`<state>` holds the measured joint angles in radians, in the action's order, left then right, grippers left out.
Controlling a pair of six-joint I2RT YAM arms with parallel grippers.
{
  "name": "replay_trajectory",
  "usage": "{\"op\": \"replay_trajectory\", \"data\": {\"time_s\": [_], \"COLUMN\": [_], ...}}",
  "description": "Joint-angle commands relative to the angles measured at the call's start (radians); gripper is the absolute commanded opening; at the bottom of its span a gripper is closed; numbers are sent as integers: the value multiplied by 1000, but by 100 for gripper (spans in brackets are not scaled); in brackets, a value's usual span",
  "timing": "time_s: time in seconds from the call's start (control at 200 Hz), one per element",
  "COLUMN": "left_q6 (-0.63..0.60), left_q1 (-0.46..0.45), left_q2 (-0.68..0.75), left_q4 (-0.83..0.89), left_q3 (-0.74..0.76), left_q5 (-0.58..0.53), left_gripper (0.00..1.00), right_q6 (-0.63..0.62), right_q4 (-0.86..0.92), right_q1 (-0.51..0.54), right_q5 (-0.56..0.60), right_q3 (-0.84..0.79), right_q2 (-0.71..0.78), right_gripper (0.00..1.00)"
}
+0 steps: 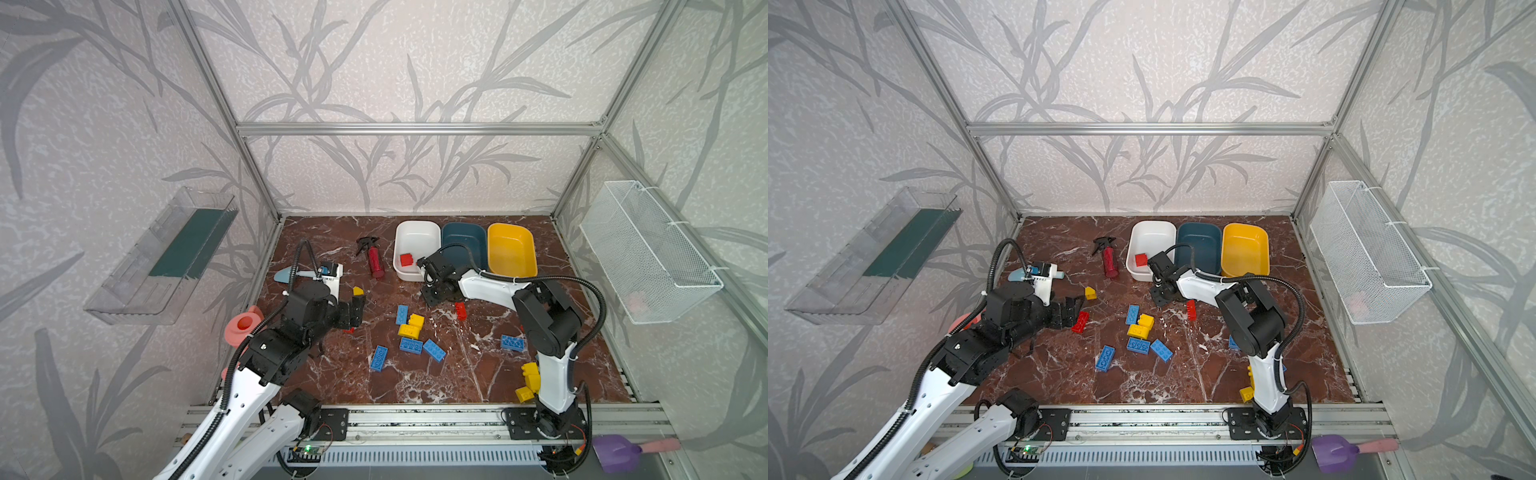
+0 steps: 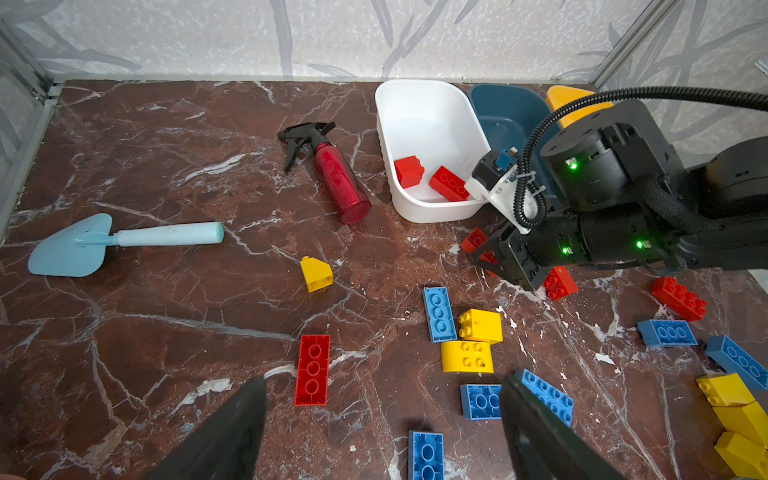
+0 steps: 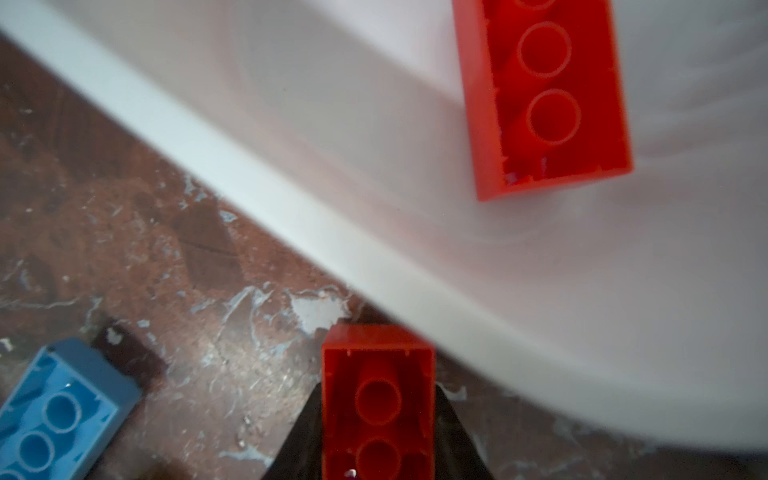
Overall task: Sort the legos into containers by color
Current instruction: 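Lift red 2x4 brick into white bin with right gripper while left gripper approaches red brick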
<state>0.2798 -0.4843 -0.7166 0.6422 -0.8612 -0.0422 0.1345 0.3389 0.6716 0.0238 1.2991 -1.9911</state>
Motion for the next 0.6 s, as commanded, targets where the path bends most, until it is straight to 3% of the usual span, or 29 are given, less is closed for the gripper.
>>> {"op": "replay_trajectory", "data": {"time_s": [0.0,0.385,0.595], "left_q6": [-13,-3,-3], "left_q1": [-3,-3,-3], "left_q2": [11,-15,-52], "left_q4": [-2,37,70], "left_q3": [13,2,-5], "left_q5": [-49,-102,-122], "left_gripper": [87,87,88], "right_q6": [4,-1,-5], "right_q4": [63,43,120], "right_q1": [29,50,-1], "right_q5": [-9,-82,-136], "right_q3": [-17,39,255], "right_q2": [96,263,175], "right_gripper": [22,20,19]}}
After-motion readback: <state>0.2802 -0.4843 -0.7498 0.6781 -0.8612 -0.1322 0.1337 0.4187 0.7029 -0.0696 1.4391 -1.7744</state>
